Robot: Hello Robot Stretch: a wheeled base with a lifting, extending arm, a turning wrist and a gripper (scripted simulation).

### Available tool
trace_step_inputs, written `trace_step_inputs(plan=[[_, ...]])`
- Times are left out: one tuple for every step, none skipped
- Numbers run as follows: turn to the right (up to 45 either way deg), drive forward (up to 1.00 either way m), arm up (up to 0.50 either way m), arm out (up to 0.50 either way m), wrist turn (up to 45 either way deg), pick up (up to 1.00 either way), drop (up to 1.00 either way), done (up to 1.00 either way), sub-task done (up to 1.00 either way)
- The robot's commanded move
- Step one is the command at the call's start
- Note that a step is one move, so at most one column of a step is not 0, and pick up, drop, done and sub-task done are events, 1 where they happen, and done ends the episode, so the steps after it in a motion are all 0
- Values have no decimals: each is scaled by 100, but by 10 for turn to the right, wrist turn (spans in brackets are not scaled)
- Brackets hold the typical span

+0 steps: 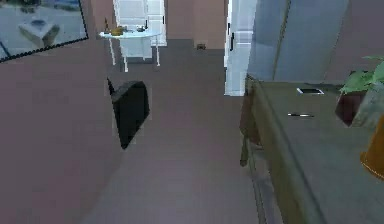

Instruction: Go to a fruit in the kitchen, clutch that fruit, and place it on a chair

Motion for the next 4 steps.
trace_step_inputs(plan=[[0,100,0,0,0,0,0,0,0],[30,0,0,0,0,0,0,0,0],[0,100,0,0,0,0,0,0,0],[0,75,0,0,0,0,0,0,0]])
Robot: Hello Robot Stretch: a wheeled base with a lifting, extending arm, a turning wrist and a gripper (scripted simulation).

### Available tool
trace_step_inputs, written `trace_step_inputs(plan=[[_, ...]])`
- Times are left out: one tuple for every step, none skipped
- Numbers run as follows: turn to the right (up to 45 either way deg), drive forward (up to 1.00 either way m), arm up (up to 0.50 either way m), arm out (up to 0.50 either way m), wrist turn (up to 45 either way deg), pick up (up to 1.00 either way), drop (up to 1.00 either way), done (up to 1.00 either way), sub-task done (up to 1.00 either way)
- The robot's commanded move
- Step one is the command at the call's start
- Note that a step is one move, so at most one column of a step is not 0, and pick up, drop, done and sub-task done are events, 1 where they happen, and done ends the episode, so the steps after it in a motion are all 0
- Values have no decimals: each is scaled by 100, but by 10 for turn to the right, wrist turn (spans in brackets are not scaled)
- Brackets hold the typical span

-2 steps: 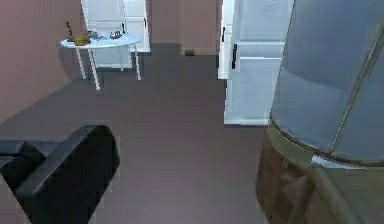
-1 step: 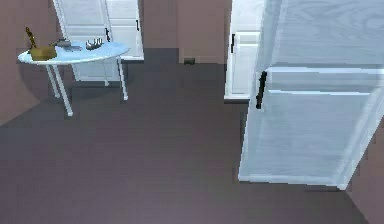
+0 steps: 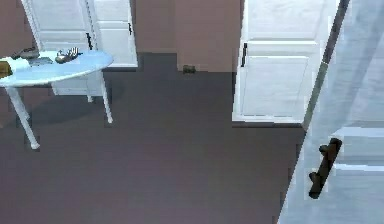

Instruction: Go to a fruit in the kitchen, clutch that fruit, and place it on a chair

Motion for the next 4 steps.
trace_step_inputs(plan=[[-60,0,0,0,0,0,0,0,0],[0,100,0,0,0,0,0,0,0],[0,100,0,0,0,0,0,0,0],[0,100,0,0,0,0,0,0,0]])
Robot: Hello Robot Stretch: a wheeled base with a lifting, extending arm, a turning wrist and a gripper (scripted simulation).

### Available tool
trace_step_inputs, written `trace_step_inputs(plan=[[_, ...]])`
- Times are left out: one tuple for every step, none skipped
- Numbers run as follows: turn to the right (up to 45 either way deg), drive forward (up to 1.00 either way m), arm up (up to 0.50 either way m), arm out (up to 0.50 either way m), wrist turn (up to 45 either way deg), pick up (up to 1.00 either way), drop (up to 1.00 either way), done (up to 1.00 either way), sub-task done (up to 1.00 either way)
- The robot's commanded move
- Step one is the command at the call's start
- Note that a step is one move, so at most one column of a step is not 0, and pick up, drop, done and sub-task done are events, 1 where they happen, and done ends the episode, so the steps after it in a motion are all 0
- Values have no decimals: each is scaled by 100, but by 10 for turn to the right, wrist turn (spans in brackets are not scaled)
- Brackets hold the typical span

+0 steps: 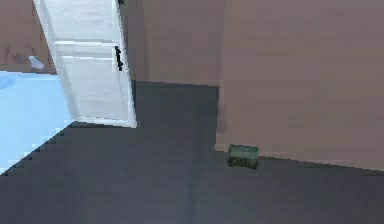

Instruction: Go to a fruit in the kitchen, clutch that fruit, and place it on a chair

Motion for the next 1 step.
trace_step_inputs(plan=[[-30,0,0,0,0,0,0,0,0]])
